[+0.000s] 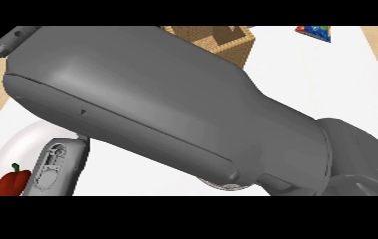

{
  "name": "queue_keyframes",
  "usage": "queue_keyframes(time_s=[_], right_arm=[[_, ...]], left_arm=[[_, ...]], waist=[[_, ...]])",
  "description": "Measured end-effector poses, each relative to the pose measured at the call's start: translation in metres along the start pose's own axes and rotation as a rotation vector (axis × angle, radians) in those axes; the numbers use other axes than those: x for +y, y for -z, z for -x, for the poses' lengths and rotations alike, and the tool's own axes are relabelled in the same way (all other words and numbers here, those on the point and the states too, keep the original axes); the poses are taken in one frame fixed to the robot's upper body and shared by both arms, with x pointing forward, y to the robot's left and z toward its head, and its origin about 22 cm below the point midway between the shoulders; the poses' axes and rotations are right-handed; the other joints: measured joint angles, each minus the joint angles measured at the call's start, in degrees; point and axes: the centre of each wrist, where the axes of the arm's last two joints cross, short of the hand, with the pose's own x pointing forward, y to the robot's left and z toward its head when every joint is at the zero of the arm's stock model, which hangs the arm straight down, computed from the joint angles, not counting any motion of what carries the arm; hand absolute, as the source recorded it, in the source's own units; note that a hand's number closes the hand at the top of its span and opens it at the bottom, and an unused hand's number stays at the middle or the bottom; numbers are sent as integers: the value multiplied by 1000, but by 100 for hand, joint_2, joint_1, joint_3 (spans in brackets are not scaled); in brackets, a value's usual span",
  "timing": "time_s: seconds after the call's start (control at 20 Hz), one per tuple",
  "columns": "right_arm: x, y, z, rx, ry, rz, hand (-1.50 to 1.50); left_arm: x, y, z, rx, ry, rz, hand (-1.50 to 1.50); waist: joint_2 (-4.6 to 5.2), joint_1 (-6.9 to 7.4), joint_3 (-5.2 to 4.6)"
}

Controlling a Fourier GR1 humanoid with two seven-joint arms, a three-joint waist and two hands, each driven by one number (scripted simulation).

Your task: Pick the lemon from the placemat and place it in the basket

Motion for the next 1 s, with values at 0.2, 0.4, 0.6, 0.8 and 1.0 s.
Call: queue_keyframes(time_s=[0.2, 0.4, 0.6, 0.8, 1.0], right_arm=[[1, 19, 0, 61, -165, 24, 150], [1, 37, 9, 132, -301, 18, 150], [-2, 57, 29, 200, -384, 0, 150], [2, 71, 61, 232, -422, -4, 150], [4, 81, 88, 208, -422, -28, 150]], left_arm=[[7, -3, 0, 5, 3, -18, 0], [10, -9, 6, 10, 2, -31, 0], [15, -9, 7, 12, -8, -51, 0], [20, -16, 7, 15, -9, -61, 0], [20, -14, 6, 13, -5, -72, 0]], waist=[[-3, -118, 2], [9, -186, 8], [18, -298, 16], [12, -356, 26], [14, -410, 29]])
